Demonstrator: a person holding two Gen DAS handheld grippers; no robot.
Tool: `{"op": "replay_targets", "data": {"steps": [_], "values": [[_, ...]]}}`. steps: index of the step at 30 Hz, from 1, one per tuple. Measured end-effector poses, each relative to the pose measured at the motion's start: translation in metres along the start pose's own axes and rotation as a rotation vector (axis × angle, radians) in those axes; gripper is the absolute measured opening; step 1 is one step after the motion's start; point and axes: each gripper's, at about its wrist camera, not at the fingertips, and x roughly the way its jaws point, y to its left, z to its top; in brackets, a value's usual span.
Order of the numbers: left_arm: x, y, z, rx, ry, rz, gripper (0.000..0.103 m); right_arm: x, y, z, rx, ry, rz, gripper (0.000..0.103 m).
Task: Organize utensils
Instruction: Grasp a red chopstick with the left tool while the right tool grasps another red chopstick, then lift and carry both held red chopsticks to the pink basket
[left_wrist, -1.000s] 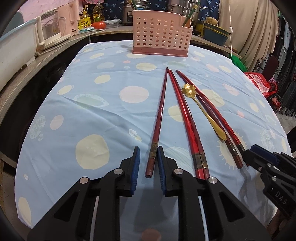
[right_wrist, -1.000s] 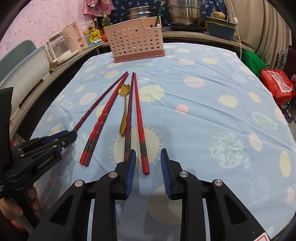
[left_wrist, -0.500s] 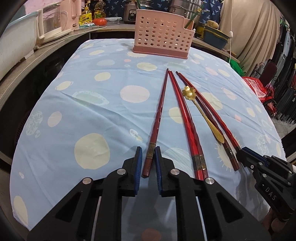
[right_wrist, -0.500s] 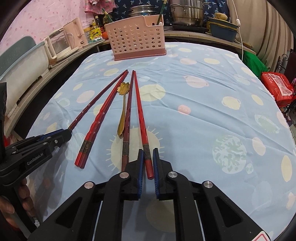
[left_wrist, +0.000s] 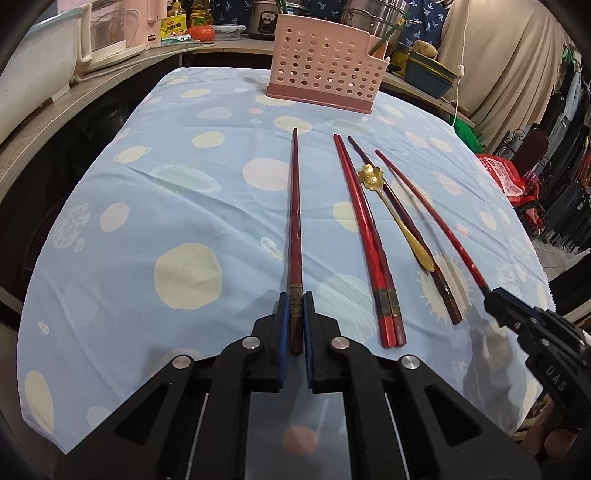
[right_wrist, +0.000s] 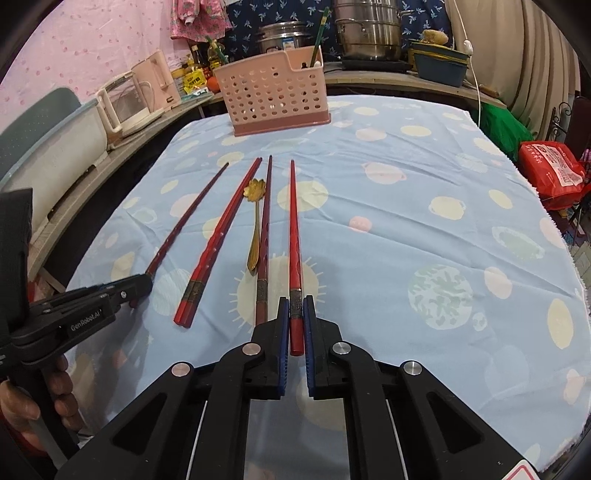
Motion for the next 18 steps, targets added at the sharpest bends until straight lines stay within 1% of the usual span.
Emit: {"op": "replay_targets", "data": {"steps": [4, 10, 18], "values": [[-0.014, -0.001, -0.001, 0.001, -0.010, -0.009, 0.007, -0.018, -0.003, 0.005, 0.011, -0.037, 0.009, 0.007], [-0.041, -0.002, 0.005, 0.001, -0.052, -0.023, 0.007, -0.046, -0.005, 0.015, 0.024, -0.098, 0.028, 0.007], [-0.084, -0.003, 0.025, -0.001, -0.147, -0.039, 0.007, -0.086, -0.011, 0.038, 0.043, -0.194, 0.047, 0.007]]}}
